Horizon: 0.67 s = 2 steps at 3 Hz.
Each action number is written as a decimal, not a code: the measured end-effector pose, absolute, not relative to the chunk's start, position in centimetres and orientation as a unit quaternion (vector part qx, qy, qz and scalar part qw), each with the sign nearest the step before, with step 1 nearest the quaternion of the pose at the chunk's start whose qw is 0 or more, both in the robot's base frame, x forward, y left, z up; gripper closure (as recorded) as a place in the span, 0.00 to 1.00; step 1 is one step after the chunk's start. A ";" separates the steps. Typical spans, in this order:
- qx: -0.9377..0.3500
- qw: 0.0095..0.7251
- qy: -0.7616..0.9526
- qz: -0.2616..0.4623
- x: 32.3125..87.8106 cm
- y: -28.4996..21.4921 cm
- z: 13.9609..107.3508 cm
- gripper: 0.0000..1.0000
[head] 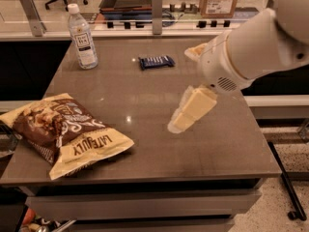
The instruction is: Pick brown chip bag
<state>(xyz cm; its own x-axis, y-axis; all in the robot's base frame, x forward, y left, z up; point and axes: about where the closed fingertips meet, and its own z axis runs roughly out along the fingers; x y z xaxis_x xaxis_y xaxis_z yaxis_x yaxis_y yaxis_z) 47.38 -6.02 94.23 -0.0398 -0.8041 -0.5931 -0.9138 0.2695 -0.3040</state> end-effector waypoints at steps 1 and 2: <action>-0.610 0.359 0.698 0.110 47.9 -1.7 91.9 0.00; -0.624 0.361 0.680 0.131 47.4 1.7 90.3 0.00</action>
Offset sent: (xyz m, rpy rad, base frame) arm -0.0025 0.1187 -0.0655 0.1159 0.0376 0.1826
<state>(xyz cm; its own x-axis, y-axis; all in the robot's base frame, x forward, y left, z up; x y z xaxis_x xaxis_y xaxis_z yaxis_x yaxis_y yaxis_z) 47.45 1.74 90.25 0.0395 -0.7547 -0.6549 -0.9442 0.1862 -0.2716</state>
